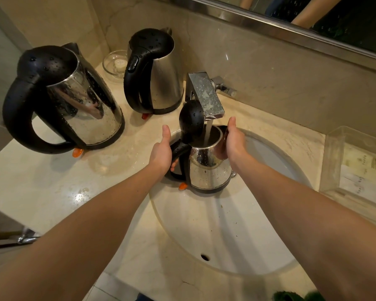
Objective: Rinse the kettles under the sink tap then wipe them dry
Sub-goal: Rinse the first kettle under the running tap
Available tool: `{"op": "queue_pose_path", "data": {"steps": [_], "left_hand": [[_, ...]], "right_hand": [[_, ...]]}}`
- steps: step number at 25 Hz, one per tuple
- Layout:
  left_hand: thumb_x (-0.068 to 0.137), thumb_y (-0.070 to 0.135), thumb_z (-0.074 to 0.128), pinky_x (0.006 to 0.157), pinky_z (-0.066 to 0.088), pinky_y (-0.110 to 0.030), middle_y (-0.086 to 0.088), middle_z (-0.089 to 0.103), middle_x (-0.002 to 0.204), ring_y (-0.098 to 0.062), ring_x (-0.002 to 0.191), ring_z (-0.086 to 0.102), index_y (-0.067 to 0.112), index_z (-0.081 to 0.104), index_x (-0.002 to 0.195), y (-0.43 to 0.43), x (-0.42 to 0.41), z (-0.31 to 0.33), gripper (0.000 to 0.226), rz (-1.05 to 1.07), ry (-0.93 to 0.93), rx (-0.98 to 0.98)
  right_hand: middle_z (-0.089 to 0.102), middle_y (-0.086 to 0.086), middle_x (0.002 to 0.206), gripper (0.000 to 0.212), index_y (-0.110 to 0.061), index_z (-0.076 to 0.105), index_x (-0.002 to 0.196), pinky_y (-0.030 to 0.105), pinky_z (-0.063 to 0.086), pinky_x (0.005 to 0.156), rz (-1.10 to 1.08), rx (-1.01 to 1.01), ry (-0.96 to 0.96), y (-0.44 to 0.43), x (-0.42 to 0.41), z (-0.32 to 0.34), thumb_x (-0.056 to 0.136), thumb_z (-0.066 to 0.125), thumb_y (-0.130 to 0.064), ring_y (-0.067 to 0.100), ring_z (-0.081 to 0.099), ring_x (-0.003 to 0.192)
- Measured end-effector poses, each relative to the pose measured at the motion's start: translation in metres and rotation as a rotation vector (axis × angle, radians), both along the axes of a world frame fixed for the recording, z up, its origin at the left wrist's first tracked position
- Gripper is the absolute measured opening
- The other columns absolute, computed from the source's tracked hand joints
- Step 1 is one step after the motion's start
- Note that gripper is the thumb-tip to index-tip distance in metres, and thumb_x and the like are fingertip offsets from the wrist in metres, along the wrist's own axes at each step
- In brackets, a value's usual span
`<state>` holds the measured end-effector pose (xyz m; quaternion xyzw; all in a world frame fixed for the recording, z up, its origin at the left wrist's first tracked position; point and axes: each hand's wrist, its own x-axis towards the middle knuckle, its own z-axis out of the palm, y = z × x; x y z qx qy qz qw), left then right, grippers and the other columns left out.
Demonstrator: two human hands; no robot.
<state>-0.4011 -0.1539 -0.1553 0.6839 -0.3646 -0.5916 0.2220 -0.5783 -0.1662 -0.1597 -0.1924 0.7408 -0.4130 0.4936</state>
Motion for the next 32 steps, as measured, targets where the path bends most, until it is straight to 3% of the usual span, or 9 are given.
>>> {"op": "queue_pose_path", "data": {"steps": [3, 8, 12, 15, 17, 21, 28, 32], "left_hand": [[0.095, 0.076, 0.011, 0.045, 0.041, -0.022, -0.006, 0.050, 0.068, -0.014, 0.052, 0.048, 0.000, 0.055, 0.139, 0.0002, 0.0002, -0.0006, 0.098, -0.001, 0.008, -0.005], [0.094, 0.077, 0.011, 0.045, 0.041, -0.022, -0.006, 0.051, 0.069, -0.014, 0.053, 0.048, -0.001, 0.052, 0.142, -0.0008, 0.0006, -0.0017, 0.100, 0.003, 0.007, 0.000], [0.094, 0.077, 0.011, 0.044, 0.042, -0.022, -0.006, 0.050, 0.066, -0.014, 0.051, 0.048, 0.000, 0.056, 0.137, -0.0010, 0.0008, -0.0032, 0.099, 0.002, 0.010, -0.001], [0.094, 0.077, 0.011, 0.044, 0.042, -0.021, -0.006, 0.052, 0.069, -0.014, 0.053, 0.049, 0.001, 0.056, 0.136, -0.0019, 0.0002, -0.0029, 0.098, 0.010, 0.004, 0.007], [0.094, 0.077, 0.011, 0.043, 0.041, -0.020, -0.006, 0.052, 0.070, -0.014, 0.053, 0.049, 0.002, 0.056, 0.137, -0.0024, -0.0002, -0.0020, 0.098, 0.015, -0.003, 0.020], [0.094, 0.077, 0.010, 0.042, 0.041, -0.019, -0.006, 0.052, 0.070, -0.013, 0.054, 0.049, 0.002, 0.056, 0.137, -0.0019, -0.0004, -0.0017, 0.098, 0.016, -0.006, 0.017], [0.095, 0.076, 0.011, 0.044, 0.041, -0.021, -0.006, 0.051, 0.068, -0.014, 0.052, 0.048, 0.000, 0.057, 0.135, -0.0015, -0.0007, -0.0021, 0.098, 0.015, 0.005, 0.006], [0.094, 0.077, 0.011, 0.045, 0.042, -0.021, -0.005, 0.052, 0.069, -0.014, 0.054, 0.049, -0.001, 0.057, 0.134, -0.0014, -0.0001, -0.0043, 0.099, 0.011, 0.002, 0.001]], "right_hand": [[0.065, 0.002, 0.092, 0.048, -0.028, 0.055, 0.084, 0.052, 0.051, 0.100, -0.004, 0.007, -0.002, 0.0001, -0.0007, 0.0015, 0.098, 0.029, -0.066, 0.030, 0.066, 0.106], [0.068, 0.004, 0.100, 0.052, -0.027, 0.058, 0.088, 0.051, 0.052, 0.097, -0.001, 0.003, -0.015, -0.0005, -0.0022, 0.0000, 0.095, 0.030, -0.070, 0.029, 0.066, 0.104], [0.069, 0.007, 0.116, 0.065, -0.028, 0.057, 0.100, 0.053, 0.050, 0.099, 0.012, 0.004, 0.002, -0.0019, -0.0028, -0.0010, 0.076, 0.028, -0.081, 0.030, 0.065, 0.107], [0.067, 0.009, 0.123, 0.062, -0.025, 0.055, 0.105, 0.052, 0.047, 0.104, 0.019, -0.002, 0.005, -0.0017, -0.0027, -0.0002, 0.085, 0.027, -0.077, 0.030, 0.062, 0.113], [0.066, 0.009, 0.121, 0.056, -0.023, 0.055, 0.105, 0.051, 0.045, 0.105, 0.023, -0.002, 0.014, -0.0020, -0.0038, -0.0026, 0.094, 0.026, -0.071, 0.030, 0.061, 0.114], [0.067, 0.008, 0.121, 0.055, -0.025, 0.054, 0.105, 0.052, 0.045, 0.105, 0.025, -0.001, 0.024, -0.0014, -0.0041, -0.0033, 0.094, 0.026, -0.071, 0.030, 0.061, 0.116], [0.064, 0.001, 0.097, 0.052, -0.025, 0.056, 0.096, 0.053, 0.047, 0.103, 0.020, -0.007, 0.010, -0.0013, -0.0034, -0.0040, 0.096, 0.027, -0.069, 0.029, 0.064, 0.106], [0.064, 0.002, 0.106, 0.057, -0.029, 0.056, 0.093, 0.053, 0.047, 0.103, 0.033, -0.017, 0.026, -0.0020, -0.0028, -0.0051, 0.086, 0.026, -0.077, 0.032, 0.063, 0.115]]}}
